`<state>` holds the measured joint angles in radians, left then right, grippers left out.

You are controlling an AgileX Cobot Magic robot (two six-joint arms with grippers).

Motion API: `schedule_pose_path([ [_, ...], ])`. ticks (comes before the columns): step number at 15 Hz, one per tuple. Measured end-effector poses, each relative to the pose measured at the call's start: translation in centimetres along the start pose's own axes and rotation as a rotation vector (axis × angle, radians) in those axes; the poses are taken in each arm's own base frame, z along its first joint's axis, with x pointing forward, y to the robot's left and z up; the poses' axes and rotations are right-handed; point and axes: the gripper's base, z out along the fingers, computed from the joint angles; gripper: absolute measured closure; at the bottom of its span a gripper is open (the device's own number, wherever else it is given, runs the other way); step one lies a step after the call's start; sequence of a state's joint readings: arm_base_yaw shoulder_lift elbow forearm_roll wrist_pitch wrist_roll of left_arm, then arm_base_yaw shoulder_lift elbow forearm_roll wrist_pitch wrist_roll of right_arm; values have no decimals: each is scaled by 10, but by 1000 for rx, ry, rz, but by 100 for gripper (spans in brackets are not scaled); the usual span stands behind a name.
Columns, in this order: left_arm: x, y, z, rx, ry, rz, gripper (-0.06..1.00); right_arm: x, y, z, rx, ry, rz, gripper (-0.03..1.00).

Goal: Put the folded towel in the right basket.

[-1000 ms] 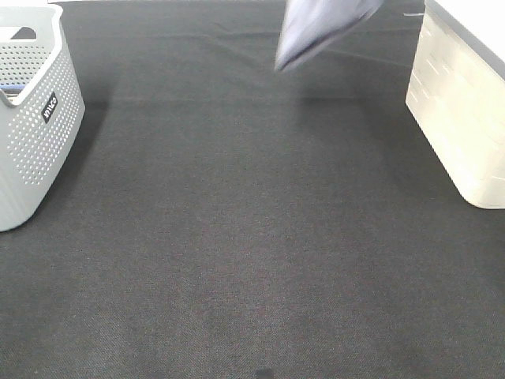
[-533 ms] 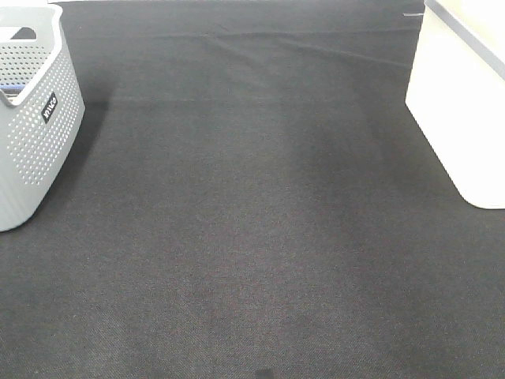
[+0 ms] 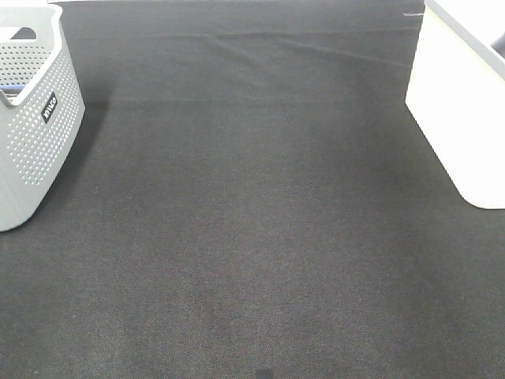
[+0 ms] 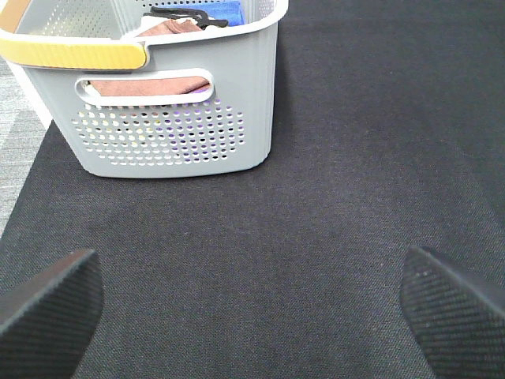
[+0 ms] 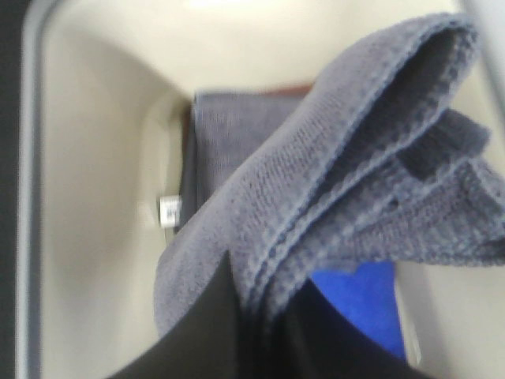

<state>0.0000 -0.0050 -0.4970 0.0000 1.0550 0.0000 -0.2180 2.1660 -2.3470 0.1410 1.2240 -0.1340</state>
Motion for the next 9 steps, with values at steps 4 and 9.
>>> schedule_pose_path([
  [4,0,0,0,0,0,0,-3,19,-5,53,-13,130,27,62],
  [9,0,0,0,0,0,0,-3,19,-4,52,-6,128,61,26],
])
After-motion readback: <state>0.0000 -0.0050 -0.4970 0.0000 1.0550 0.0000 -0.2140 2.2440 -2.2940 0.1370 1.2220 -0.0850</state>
